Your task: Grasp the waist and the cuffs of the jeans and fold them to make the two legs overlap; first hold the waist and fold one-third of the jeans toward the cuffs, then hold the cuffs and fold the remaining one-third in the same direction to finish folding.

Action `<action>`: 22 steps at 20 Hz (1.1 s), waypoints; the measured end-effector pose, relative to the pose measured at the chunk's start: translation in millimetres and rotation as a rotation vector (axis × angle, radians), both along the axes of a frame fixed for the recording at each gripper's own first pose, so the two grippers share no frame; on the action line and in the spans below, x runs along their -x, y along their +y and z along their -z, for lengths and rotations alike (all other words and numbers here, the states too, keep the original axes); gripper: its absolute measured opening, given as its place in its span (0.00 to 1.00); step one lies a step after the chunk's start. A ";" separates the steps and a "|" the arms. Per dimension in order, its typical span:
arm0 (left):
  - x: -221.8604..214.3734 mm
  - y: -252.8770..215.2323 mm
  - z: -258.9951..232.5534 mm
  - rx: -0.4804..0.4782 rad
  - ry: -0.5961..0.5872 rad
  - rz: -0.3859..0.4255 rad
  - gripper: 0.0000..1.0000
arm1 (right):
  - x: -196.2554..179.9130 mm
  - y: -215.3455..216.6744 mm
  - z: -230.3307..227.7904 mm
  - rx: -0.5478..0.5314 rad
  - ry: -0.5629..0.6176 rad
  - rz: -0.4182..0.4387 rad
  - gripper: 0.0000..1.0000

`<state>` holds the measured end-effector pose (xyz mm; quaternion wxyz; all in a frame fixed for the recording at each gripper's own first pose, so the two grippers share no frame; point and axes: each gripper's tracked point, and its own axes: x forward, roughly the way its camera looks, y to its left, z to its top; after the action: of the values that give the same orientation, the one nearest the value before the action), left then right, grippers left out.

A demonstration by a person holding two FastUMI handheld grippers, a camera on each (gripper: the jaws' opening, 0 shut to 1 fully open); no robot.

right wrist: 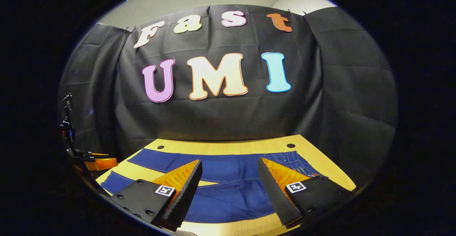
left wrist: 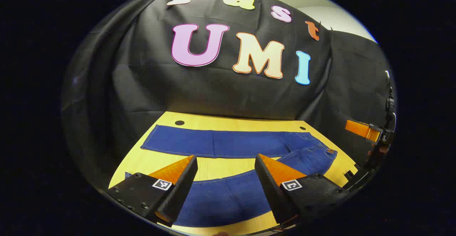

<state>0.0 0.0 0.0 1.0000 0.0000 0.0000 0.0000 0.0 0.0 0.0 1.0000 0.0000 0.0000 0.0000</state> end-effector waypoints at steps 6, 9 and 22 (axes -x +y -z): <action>-7.1 2.3 5.4 -0.001 0.028 0.011 0.95 | 1.3 -4.7 10.3 0.013 0.032 0.019 0.97; -7.7 3.9 9.9 -0.019 0.043 0.023 0.95 | 2.3 -2.4 13.9 0.029 0.039 0.022 0.92; -6.9 1.5 49.7 -0.113 0.164 0.209 0.95 | 10.6 7.3 38.2 0.046 0.086 0.027 0.97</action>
<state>6.9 1.5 -49.7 0.9896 0.0565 0.0815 -0.1041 -10.6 7.3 -38.2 0.9987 -0.0228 0.0428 -0.0133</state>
